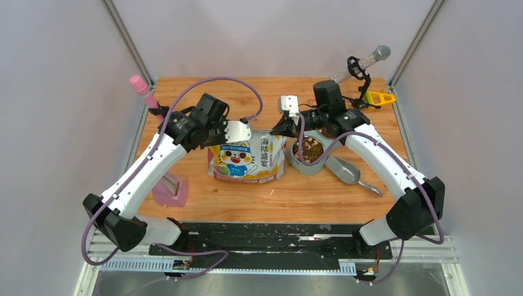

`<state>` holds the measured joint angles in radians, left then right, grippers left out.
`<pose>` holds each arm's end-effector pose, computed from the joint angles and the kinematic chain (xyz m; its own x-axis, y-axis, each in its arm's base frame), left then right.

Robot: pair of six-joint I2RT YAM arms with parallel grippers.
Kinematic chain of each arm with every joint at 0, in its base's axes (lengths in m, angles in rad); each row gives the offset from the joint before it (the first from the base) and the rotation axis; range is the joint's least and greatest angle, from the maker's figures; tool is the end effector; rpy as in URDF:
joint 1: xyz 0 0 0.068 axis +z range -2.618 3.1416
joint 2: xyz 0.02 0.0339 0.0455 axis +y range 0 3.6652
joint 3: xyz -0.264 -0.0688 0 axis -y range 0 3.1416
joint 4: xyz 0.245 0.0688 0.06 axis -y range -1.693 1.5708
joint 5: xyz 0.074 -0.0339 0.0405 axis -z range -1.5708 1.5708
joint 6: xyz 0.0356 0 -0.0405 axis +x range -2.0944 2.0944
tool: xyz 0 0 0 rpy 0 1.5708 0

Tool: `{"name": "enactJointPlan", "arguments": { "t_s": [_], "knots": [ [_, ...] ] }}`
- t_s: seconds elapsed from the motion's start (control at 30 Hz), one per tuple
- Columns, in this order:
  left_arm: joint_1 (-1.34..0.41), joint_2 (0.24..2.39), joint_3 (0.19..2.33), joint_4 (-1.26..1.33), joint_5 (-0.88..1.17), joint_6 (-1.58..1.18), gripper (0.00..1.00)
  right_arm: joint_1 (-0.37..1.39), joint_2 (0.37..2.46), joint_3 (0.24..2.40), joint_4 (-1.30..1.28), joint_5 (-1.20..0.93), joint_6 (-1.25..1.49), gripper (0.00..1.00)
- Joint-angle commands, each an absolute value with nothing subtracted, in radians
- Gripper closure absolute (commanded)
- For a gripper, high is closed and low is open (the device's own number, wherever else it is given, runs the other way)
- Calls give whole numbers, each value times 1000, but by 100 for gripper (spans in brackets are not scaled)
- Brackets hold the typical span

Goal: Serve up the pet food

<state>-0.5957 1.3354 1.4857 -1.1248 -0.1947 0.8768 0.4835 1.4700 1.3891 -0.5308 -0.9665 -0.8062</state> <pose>0.2132 -0.1362 0.3761 -0.0841 0.9681 -0.2361 0.8211 0.2016 0.5341 0.2694 0.1745 0.3621 0.2691 -0.3218 -0.9078 -0.9627 -0.0612 -0.2637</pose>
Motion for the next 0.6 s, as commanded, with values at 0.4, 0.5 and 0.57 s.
{"name": "enactJointPlan", "arguments": {
  "t_s": [0.4, 0.5, 0.57],
  "knots": [
    [-524, 1279, 1499, -1093, -331, 917, 100, 483, 1414, 1447, -596, -943, -808, 100],
    [-523, 1273, 1509, -1094, -326, 923, 100, 487, 1410, 1450, -600, -931, -808, 100],
    [-523, 1271, 1505, -1080, -329, 917, 100, 488, 1410, 1454, -602, -930, -808, 100]
  ]
}}
